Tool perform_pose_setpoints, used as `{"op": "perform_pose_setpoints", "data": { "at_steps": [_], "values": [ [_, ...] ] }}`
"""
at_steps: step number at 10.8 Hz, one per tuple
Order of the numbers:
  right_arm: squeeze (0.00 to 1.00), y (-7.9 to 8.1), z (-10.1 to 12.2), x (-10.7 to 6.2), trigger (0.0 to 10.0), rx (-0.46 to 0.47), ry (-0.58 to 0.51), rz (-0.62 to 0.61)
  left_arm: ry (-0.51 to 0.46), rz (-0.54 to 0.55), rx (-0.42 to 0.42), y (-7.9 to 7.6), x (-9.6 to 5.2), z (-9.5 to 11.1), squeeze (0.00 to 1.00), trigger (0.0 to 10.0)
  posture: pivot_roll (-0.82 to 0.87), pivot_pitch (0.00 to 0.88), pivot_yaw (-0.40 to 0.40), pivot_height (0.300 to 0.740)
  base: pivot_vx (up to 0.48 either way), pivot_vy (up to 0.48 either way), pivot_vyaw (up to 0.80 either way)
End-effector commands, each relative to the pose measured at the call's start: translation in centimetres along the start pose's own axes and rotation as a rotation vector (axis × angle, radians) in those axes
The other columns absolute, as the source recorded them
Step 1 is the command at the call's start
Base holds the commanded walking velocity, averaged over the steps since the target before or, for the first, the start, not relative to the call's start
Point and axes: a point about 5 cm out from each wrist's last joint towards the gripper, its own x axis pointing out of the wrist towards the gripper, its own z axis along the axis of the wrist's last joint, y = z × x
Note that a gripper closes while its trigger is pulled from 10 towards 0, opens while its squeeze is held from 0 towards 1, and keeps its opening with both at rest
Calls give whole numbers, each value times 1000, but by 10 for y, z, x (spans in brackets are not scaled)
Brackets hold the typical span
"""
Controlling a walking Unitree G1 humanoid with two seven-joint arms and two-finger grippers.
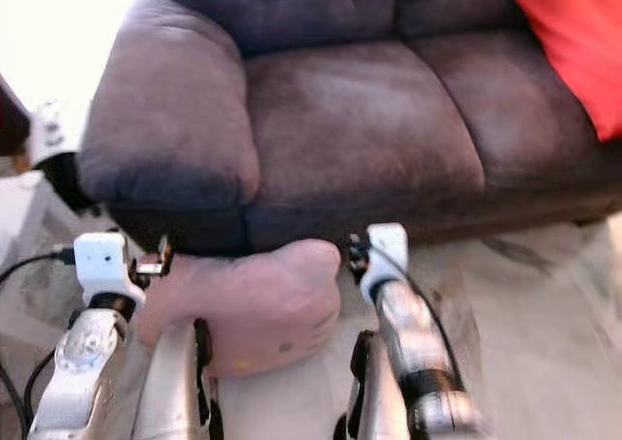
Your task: Move the pillow to the sofa from floor
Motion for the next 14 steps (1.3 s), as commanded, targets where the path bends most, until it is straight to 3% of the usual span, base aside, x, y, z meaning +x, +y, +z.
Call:
{"op": "perform_pose_setpoints", "data": {
  "at_steps": [1, 2, 4, 5, 6, 9, 10, 11, 12, 13, 14],
  "values": [
    [27, 2, -13, 1, 10000, 27, 87, 59, 13, -5, 0, 0, -5, 1, 0, 10000, 155, 224, -24, 488, 0, 0, 0],
    [1000, 4, -9, 3, 10000, 33, 91, 107, 15, -5, -1, 1, -6, 2, 0, 10000, 162, 240, -23, 488, 0, 0, 0],
    [1000, 10, -8, 6, 10000, 91, 151, 273, 19, -4, -11, 0, -8, 7, 0, 10000, 176, 267, -21, 488, 0, 0, 0],
    [1000, 6, -4, 8, 10000, 89, 155, 266, 23, -5, -10, 0, -11, 9, 0, 10000, 190, 279, -21, 488, 0, 0, 0],
    [1000, 3, 1, 9, 10000, 161, 154, 252, 27, 1, -14, 2, -13, 10, 0, 10000, 195, 284, -21, 488, 0, 0, 0],
    [1000, 8, 6, 11, 10000, 167, 153, 312, 25, 3, -17, 2, -12, 15, 0, 10000, 202, 290, -20, 488, 0, 0, 0],
    [1000, 7, 6, 13, 10000, 196, 158, 259, 27, 6, -19, 2, -12, 17, 0, 10000, 203, 293, -20, 488, 0, 0, 0],
    [0, 0, 1, 13, 10000, 299, 199, 131, 27, 11, -28, 2, -14, 19, 0, 10000, 206, 300, -20, 488, 0, 0, 0],
    [0, 0, 0, 13, 10000, 399, 188, 96, 29, 10, -29, 1, -16, 20, 0, 10000, 213, 307, -19, 488, 0, 0, 0],
    [0, 1, 1, 14, 10000, 441, 189, 82, 30, 10, -28, 2, -16, 20, 0, 10000, 217, 314, -19, 488, 0, 0, 0],
    [0, 9, 8, 17, 10000, 303, 162, 118, 30, 15, -26, 3, -15, 23, 0, 10000, 222, 325, -20, 488, 0, 0, 0]
  ]
}}
